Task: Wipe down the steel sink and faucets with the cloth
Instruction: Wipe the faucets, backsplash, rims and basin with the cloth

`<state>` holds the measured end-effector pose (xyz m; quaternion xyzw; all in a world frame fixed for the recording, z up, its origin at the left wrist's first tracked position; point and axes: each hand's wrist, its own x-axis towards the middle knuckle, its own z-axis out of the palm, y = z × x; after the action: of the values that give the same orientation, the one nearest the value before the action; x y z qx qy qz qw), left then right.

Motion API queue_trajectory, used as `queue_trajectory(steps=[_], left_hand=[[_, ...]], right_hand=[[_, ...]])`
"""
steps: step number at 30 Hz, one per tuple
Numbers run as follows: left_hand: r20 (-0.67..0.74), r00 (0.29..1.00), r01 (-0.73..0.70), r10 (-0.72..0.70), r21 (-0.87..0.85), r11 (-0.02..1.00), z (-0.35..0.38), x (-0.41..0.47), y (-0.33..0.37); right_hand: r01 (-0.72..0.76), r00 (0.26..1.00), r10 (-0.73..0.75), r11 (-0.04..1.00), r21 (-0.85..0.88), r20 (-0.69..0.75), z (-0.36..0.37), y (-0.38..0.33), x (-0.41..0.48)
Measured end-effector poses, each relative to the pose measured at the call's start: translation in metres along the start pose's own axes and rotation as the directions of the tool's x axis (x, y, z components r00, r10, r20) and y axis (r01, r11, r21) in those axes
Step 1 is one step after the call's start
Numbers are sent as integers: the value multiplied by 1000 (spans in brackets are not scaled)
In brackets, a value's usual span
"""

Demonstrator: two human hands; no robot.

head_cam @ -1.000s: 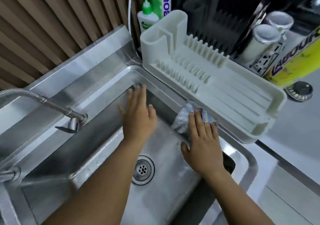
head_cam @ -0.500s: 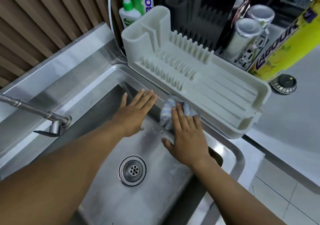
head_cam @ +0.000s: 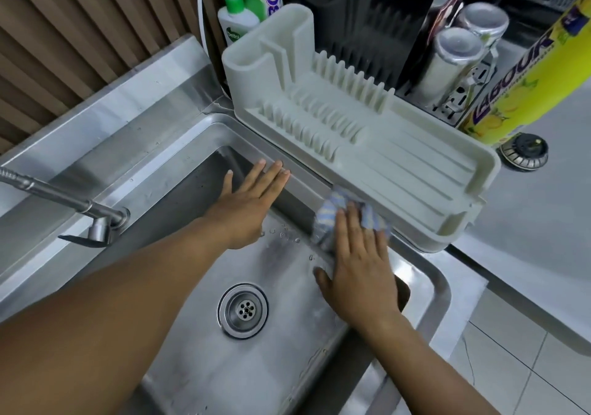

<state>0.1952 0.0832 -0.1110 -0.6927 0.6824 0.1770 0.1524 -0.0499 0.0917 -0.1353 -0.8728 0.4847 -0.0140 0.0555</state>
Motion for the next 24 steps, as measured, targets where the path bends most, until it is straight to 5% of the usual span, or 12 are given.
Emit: queue_trajectory(steps=[5,13,17,24], left_hand=[[10,1000,2,-3,8,1000,-2,-1,1],[-52,998,-42,41,-7,999,3,6,-17],[-189,972,142,-139,6,990,-5,10,-45],[-249,957,186,-150,126,974,9,19,-78]], right_hand=[[157,987,-155,987,-37,46,-4,-23,57],[42,997,-41,999,-4,67,-11,29,-34],[158,987,-156,987,-33,44,-3,4,11],[299,954,-300,953,-52,-10,11,-84,144]])
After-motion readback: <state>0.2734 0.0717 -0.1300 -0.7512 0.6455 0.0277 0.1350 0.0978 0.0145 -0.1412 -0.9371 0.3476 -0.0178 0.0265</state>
